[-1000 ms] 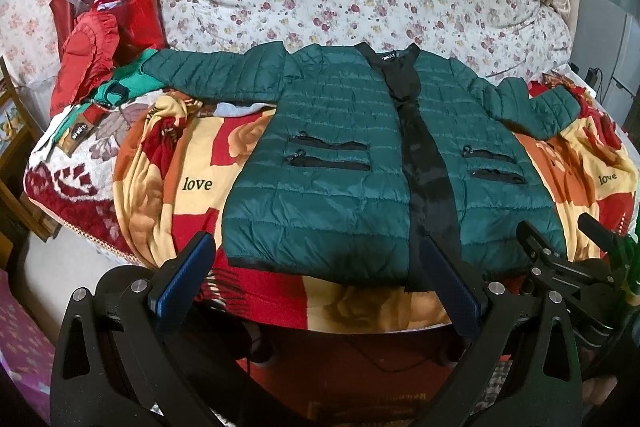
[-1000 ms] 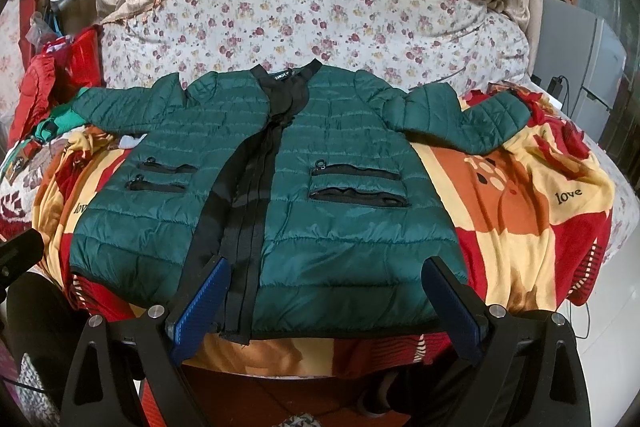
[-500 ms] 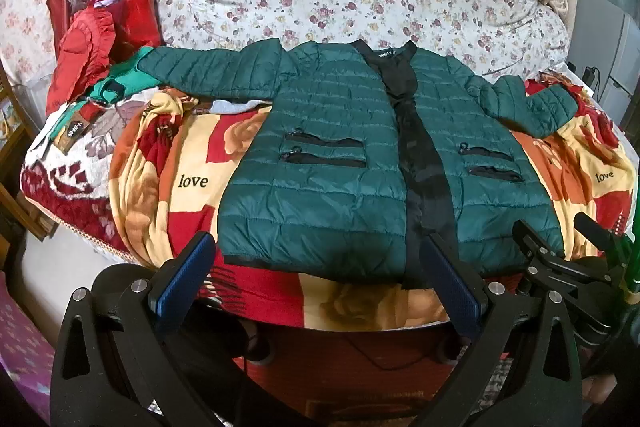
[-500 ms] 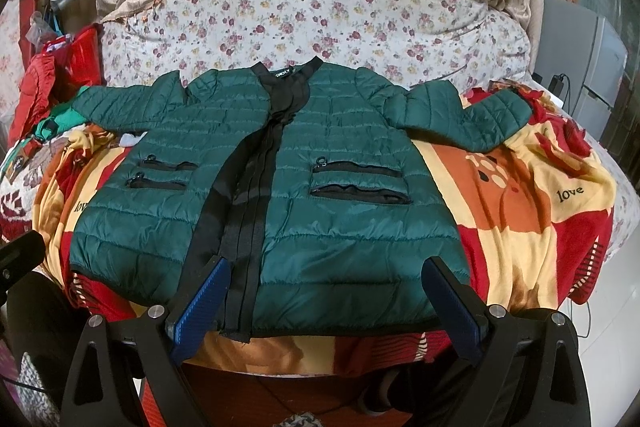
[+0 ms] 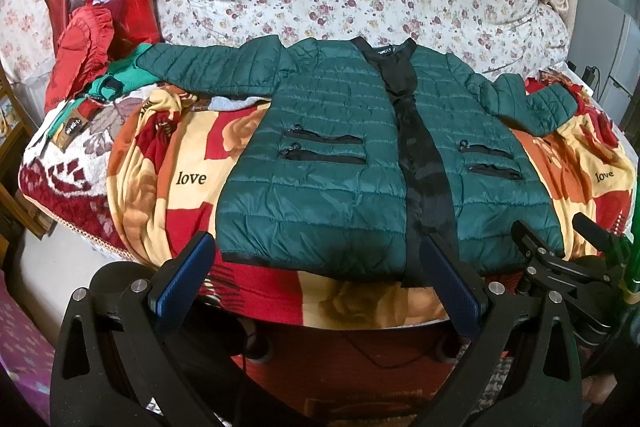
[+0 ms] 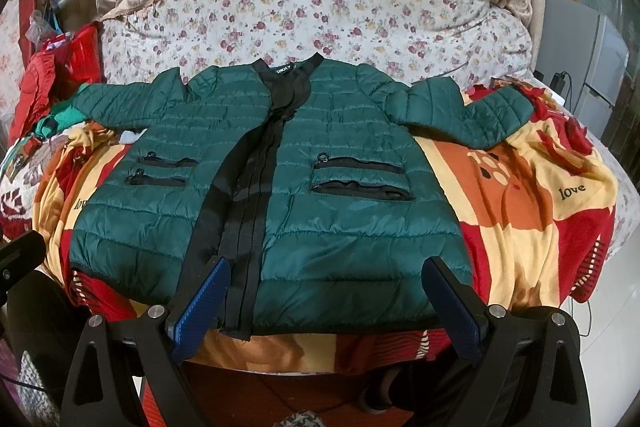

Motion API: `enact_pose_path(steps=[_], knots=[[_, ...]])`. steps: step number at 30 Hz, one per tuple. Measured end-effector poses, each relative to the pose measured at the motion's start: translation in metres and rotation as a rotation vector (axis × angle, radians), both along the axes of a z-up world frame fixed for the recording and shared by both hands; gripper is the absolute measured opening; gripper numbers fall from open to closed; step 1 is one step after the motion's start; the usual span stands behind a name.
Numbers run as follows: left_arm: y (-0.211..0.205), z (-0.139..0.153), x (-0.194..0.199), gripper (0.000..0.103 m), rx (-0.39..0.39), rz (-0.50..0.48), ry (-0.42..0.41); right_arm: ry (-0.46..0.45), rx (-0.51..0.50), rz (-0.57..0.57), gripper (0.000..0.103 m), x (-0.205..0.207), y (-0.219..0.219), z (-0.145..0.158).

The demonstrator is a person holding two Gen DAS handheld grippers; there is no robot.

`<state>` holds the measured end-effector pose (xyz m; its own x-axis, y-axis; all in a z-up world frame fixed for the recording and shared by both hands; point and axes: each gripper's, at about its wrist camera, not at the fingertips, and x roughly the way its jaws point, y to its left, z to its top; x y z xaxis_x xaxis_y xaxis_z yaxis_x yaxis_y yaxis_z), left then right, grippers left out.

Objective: Fold large clothes

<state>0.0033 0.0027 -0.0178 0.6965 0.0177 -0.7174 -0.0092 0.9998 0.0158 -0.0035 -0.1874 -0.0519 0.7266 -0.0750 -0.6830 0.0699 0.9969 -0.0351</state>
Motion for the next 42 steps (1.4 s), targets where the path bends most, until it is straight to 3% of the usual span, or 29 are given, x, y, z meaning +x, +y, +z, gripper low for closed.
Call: enact_pose_path(steps=[26, 30, 35, 42], knots=[[0.008, -0.006, 0.012, 0.102, -0.032, -0.001, 0.047, 0.063, -0.012, 0.038, 0.095, 0.011, 0.009, -0.004], [0.02, -0.002, 0.024, 0.102, 0.01, 0.028, 0.003, 0.08, -0.024, 0.086, 0.095, 0.028, 0.016, -0.004], [0.057, 0.002, 0.055, 0.102, -0.011, 0.085, -0.022, 0.061, -0.049, 0.135, 0.095, 0.057, 0.027, -0.001], [0.144, 0.015, 0.126, 0.102, -0.067, 0.222, -0.045, 0.008, 0.053, 0.201, 0.095, 0.101, 0.034, 0.001]])
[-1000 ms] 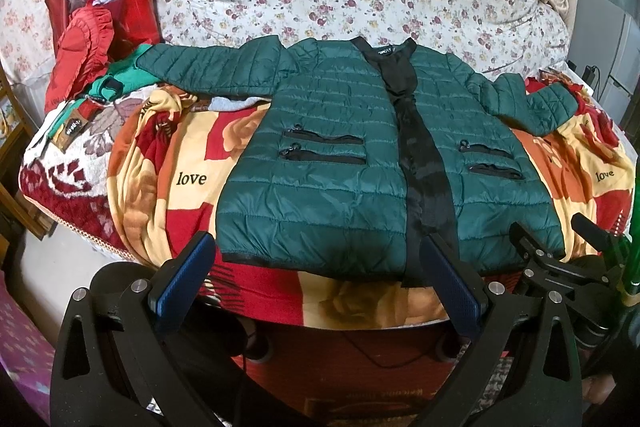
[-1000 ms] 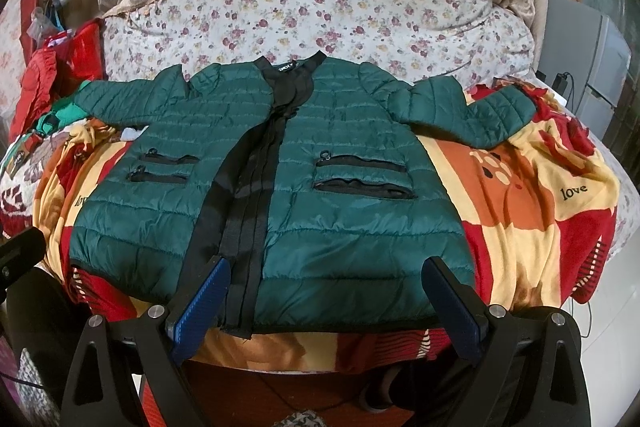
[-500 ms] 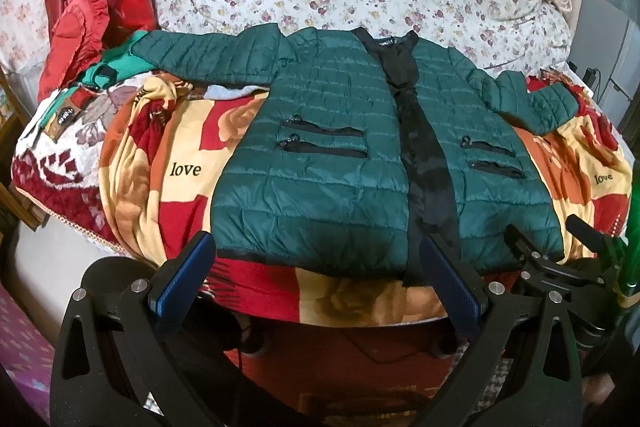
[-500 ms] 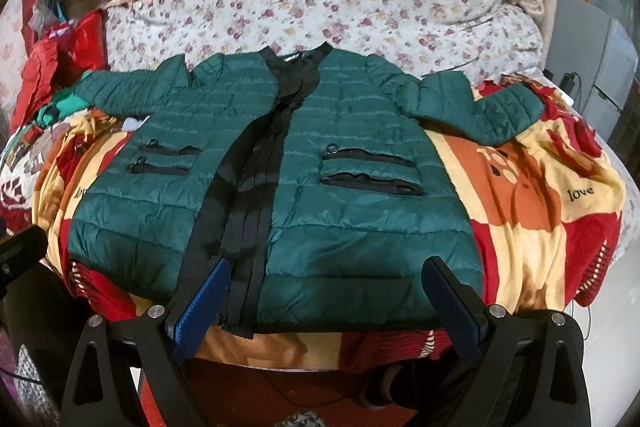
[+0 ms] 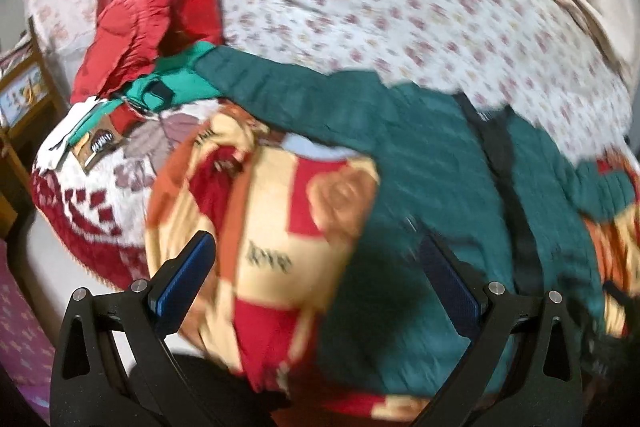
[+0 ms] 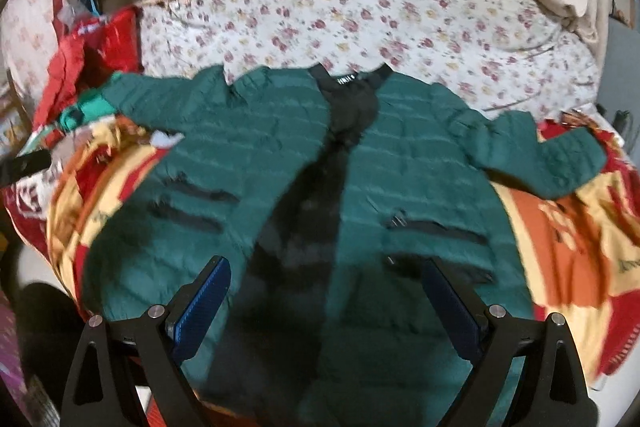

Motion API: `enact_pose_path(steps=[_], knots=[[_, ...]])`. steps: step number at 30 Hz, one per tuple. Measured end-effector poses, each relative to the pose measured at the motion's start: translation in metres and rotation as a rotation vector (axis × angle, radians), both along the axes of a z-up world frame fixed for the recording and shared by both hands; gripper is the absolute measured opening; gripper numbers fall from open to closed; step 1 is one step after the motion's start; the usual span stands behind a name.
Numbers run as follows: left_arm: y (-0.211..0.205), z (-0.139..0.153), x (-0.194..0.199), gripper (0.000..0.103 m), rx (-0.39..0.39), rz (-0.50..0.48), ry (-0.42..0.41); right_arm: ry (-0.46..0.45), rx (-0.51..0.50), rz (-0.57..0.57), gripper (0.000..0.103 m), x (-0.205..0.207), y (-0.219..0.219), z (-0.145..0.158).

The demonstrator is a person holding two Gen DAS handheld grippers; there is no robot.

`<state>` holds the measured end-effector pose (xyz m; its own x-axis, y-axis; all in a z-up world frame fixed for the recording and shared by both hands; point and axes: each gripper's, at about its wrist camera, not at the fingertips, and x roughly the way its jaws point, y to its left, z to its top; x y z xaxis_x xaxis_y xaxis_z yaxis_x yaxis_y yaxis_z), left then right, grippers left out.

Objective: Fold large clothes

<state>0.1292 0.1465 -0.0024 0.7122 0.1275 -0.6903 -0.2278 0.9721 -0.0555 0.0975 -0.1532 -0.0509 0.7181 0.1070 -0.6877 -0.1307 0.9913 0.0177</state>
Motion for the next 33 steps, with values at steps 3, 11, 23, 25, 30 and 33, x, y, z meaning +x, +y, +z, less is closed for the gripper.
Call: enact_pose_path(steps=[3, 11, 23, 25, 30, 33], knots=[[0.05, 0.014, 0.039, 0.102, -0.069, 0.07, -0.022, 0.002, -0.003, 0.004, 0.095, 0.012, 0.005, -0.007], [0.174, 0.022, 0.157, 0.102, -0.263, 0.185, -0.021, 0.115, 0.064, -0.05, 0.095, 0.042, -0.013, -0.049], [0.251, -0.048, 0.285, 0.095, -0.319, 0.292, 0.09, 0.13, 0.016, -0.051, 0.103, 0.072, -0.019, -0.084], [0.257, -0.061, 0.3, 0.095, -0.312, 0.306, 0.116, 0.116, -0.008, -0.05, 0.103, 0.073, -0.017, -0.087], [0.25, -0.067, 0.311, 0.102, -0.246, 0.363, 0.1, 0.073, -0.031, -0.048, 0.103, 0.073, -0.015, -0.092], [0.237, -0.069, 0.315, 0.082, -0.111, 0.403, 0.152, 0.05, -0.053, -0.055, 0.103, 0.072, -0.012, -0.093]])
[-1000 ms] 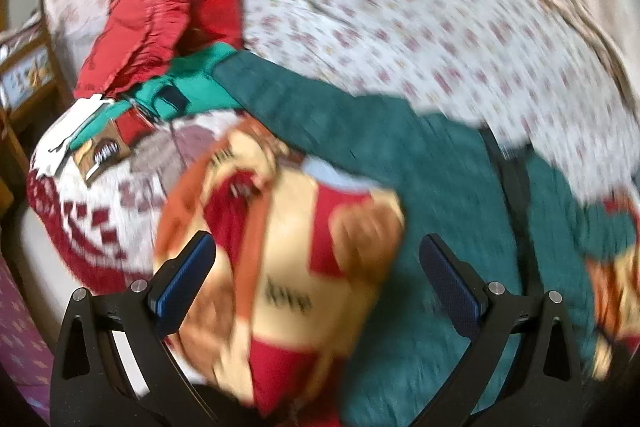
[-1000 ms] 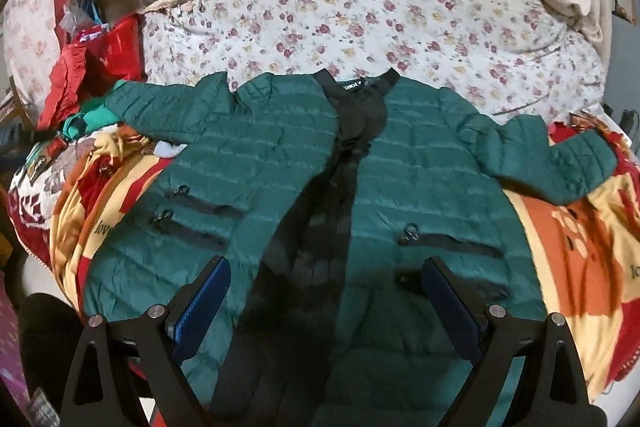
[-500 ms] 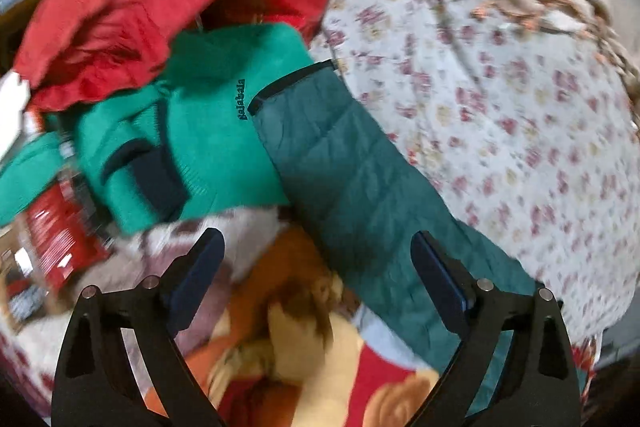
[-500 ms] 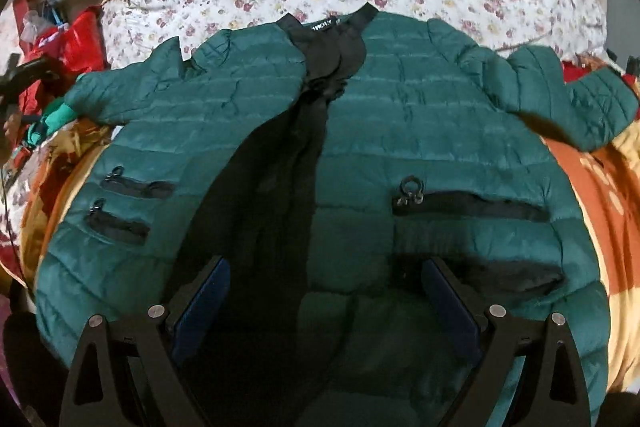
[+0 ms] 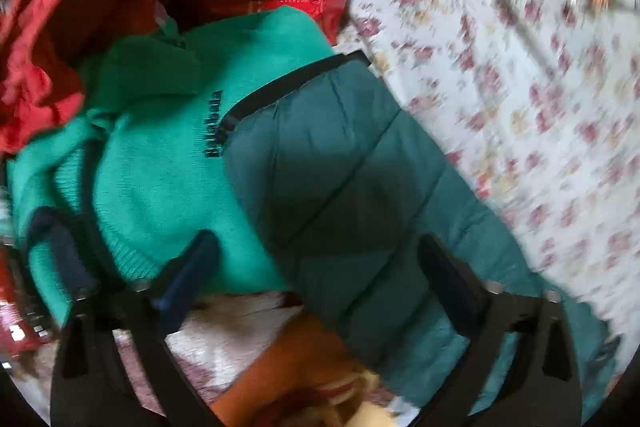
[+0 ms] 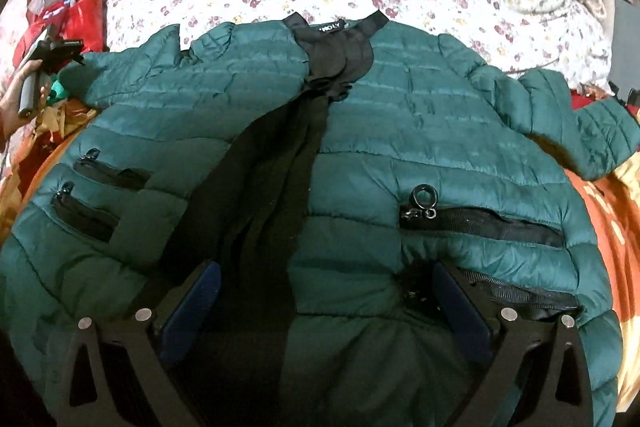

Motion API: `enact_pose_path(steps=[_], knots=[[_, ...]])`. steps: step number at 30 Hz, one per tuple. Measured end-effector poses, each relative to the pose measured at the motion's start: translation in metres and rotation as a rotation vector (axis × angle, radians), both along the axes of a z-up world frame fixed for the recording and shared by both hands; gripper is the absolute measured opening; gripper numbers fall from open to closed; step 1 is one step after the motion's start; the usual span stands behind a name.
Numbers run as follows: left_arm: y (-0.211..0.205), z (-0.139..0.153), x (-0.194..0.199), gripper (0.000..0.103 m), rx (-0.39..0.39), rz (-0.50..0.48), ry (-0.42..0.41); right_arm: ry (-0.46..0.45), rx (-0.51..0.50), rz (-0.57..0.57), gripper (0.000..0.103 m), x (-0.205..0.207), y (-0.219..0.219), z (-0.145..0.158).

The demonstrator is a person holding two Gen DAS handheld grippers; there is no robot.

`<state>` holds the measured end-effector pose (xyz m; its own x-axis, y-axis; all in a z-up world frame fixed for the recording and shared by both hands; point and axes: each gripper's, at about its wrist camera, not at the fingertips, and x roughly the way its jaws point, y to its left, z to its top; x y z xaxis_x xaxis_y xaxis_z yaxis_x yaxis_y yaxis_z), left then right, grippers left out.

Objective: Fold large clothes

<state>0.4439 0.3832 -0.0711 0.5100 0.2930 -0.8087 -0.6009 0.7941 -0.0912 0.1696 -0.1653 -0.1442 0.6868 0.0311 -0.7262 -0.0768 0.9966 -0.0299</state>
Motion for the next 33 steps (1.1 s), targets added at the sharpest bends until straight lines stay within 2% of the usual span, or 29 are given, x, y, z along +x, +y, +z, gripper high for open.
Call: enact_pose_path(steps=[2, 3, 4, 8, 10, 12, 15, 18, 20, 23, 26, 29, 33], knots=[[-0.016, 0.004, 0.003, 0.023, 0.128, -0.029, 0.066, -0.008, -0.006, -0.003, 0.103, 0.0, 0.001, 0.0], [-0.02, 0.007, 0.004, 0.011, 0.134, -0.061, 0.078, -0.009, -0.007, -0.003, 0.103, -0.001, 0.001, 0.0], [-0.023, 0.01, 0.003, 0.006, 0.114, -0.09, 0.081, -0.01, -0.007, -0.003, 0.103, -0.001, 0.001, 0.0], [-0.051, 0.043, -0.015, 0.006, 0.095, -0.141, 0.005, -0.002, -0.004, 0.0, 0.103, 0.0, 0.001, 0.002], [-0.078, 0.064, -0.028, 0.005, 0.083, -0.21, -0.039, 0.01, 0.011, -0.001, 0.102, -0.001, -0.001, 0.005], [-0.114, 0.087, -0.046, 0.005, 0.076, -0.305, -0.088, 0.007, 0.038, -0.007, 0.097, -0.006, -0.005, 0.014], [-0.174, 0.109, -0.068, 0.005, 0.043, -0.457, -0.137, -0.031, 0.067, -0.037, 0.096, -0.016, -0.017, 0.031], [-0.238, 0.117, -0.09, 0.005, -0.005, -0.611, -0.159, -0.075, 0.1, -0.088, 0.096, -0.027, -0.037, 0.049], [-0.276, 0.116, -0.101, 0.005, -0.044, -0.698, -0.159, -0.089, 0.12, -0.123, 0.096, -0.034, -0.05, 0.057], [-0.344, 0.098, -0.121, 0.005, -0.112, -0.844, -0.138, -0.095, 0.158, -0.189, 0.097, -0.044, -0.075, 0.062], [-0.397, 0.078, -0.138, 0.005, -0.138, -0.936, -0.11, -0.074, 0.192, -0.235, 0.097, -0.05, -0.095, 0.065], [-0.437, 0.051, -0.148, 0.007, -0.179, -0.981, -0.042, -0.076, 0.217, -0.29, 0.097, -0.059, -0.114, 0.068], [-0.461, 0.031, -0.17, 0.011, -0.155, -1.005, -0.01, -0.062, 0.257, -0.338, 0.097, -0.067, -0.129, 0.069]])
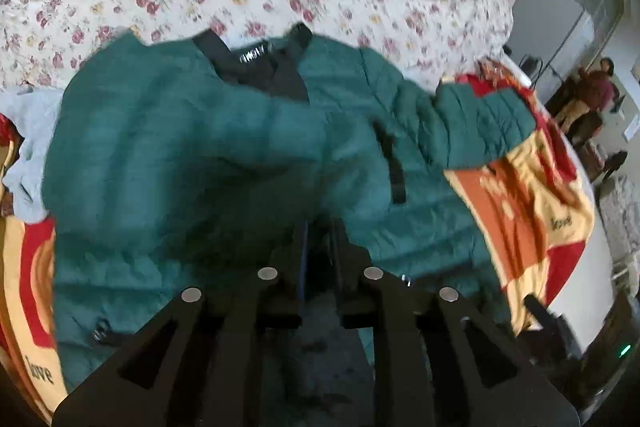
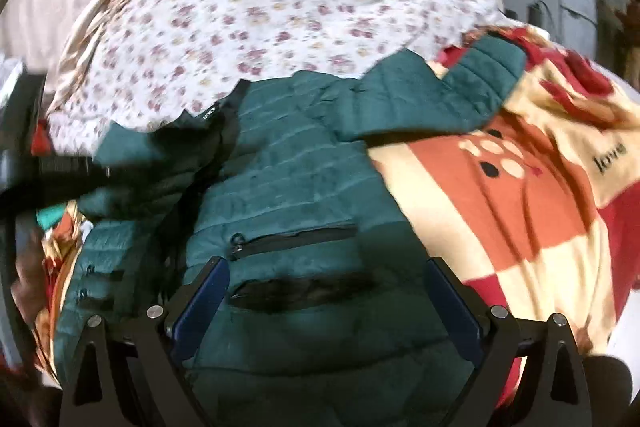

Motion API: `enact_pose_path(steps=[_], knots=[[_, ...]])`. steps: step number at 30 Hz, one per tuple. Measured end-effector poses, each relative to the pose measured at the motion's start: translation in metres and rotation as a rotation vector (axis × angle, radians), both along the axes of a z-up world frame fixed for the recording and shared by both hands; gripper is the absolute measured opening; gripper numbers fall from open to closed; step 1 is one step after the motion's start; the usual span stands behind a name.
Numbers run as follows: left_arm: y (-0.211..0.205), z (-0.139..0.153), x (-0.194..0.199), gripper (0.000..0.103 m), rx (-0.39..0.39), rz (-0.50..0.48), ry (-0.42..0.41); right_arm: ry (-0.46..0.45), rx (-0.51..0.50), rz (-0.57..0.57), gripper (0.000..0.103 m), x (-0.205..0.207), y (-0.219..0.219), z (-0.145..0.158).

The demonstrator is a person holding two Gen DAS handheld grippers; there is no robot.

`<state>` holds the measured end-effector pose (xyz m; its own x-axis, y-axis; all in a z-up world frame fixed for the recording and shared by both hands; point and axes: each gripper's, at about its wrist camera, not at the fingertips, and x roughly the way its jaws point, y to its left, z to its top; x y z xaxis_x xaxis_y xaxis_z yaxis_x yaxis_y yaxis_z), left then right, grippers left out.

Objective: Fold large clothes

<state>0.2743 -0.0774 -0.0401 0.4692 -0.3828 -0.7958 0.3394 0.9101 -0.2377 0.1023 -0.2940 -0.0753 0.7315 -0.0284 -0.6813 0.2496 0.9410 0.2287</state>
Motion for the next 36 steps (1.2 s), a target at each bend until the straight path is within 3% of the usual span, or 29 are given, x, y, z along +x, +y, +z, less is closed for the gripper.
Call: enact_pose_path(steps=[3, 5, 8, 13, 15, 18, 27, 33, 36], knots=[[-0.003, -0.001, -0.023, 0.023, 0.034, 0.005, -0.06, -0.008, -0.019, 0.004, 0.097, -0.003, 0.004, 0.007], [0.002, -0.003, -0.036, 0.045, 0.036, 0.013, -0.09, -0.017, -0.046, 0.017, 0.097, -0.004, 0.011, 0.013], [0.019, -0.003, -0.058, 0.066, 0.036, 0.053, -0.131, -0.023, -0.096, 0.038, 0.097, -0.006, 0.024, 0.023], [0.052, -0.003, -0.089, 0.068, 0.099, 0.136, -0.21, -0.033, -0.175, 0.081, 0.097, -0.004, 0.045, 0.04], [0.068, -0.006, -0.097, 0.068, 0.178, 0.192, -0.254, -0.035, -0.165, 0.099, 0.097, 0.001, 0.05, 0.045], [0.097, -0.014, -0.101, 0.068, 0.211, 0.292, -0.273, -0.017, -0.136, 0.119, 0.097, 0.014, 0.058, 0.049], [0.186, -0.04, -0.09, 0.068, 0.128, 0.522, -0.241, 0.108, -0.138, 0.195, 0.097, 0.108, 0.09, 0.016], [0.206, -0.059, -0.085, 0.068, 0.116, 0.527, -0.215, 0.191, -0.102, 0.055, 0.097, 0.166, 0.068, -0.009], [0.207, -0.067, -0.081, 0.068, 0.1, 0.526, -0.182, 0.261, -0.077, 0.045, 0.094, 0.191, 0.057, -0.025]])
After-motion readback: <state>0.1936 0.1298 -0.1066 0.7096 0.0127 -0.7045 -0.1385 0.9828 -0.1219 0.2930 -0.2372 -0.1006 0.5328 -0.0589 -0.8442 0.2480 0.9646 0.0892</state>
